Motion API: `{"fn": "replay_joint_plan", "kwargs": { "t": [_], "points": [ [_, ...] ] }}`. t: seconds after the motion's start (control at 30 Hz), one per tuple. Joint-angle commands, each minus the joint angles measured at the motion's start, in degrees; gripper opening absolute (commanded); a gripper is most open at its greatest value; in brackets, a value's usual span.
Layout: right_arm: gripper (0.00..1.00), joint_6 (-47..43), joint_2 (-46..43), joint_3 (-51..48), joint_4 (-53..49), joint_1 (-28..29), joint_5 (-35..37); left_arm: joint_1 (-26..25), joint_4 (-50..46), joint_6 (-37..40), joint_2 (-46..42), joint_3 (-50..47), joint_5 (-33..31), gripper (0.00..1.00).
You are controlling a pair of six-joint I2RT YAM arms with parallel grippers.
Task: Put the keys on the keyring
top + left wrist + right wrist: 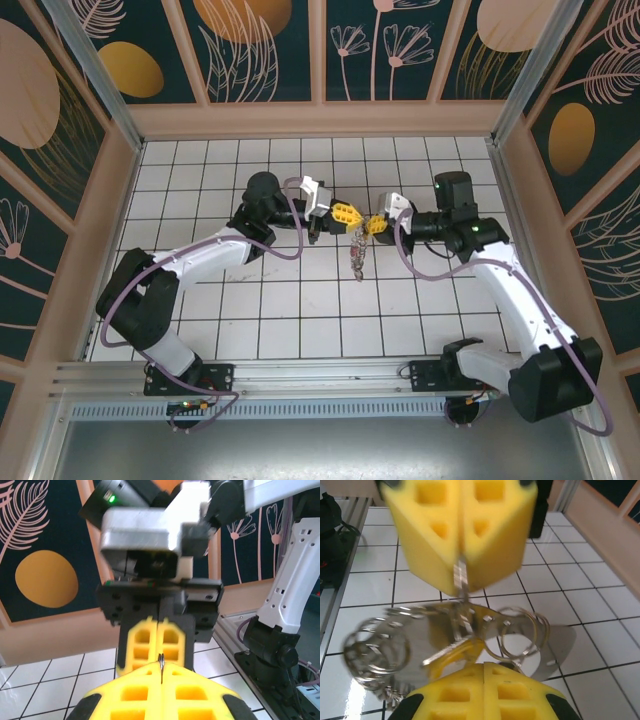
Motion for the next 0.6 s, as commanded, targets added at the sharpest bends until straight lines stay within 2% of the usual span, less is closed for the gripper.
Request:
{"fn": "replay_joint_plan", "kwargs": {
  "t": [0.0,0.2,0.3,0.37,0.43,0.57],
  "points": [
    [0.0,1.2,2.1,2.3,-0.8,-0.2,-3.5,-0.2,7.0,-2.0,0.3,-0.3,1.8,0.0],
    [0.0,1.5,2.8,4.1,-3.4,-0.4,-2.3,-0.2,7.4,-1.6,0.6,-0.7,1.5,0.0],
    [0.11,-0.5,0.1,4.0,-7.3,-1.5,-0.5,-0.3,7.4,-1.1,0.6,-1.1,1.3,0.0],
    [0.23,-0.3,-3.5,1.9,-6.6,-2.9,-0.5,-0.3,7.2,-0.9,0.6,-1.2,1.5,0.0],
    [0.29,1.0,-6.3,0.4,-4.5,-3.7,-0.4,-0.3,5.7,0.3,0.6,-1.0,2.1,0.0],
    [0.31,1.2,-6.8,2.8,-5.1,-3.7,-1.9,-0.6,0.5,4.3,0.2,-0.2,2.5,0.0]
  ]
}}
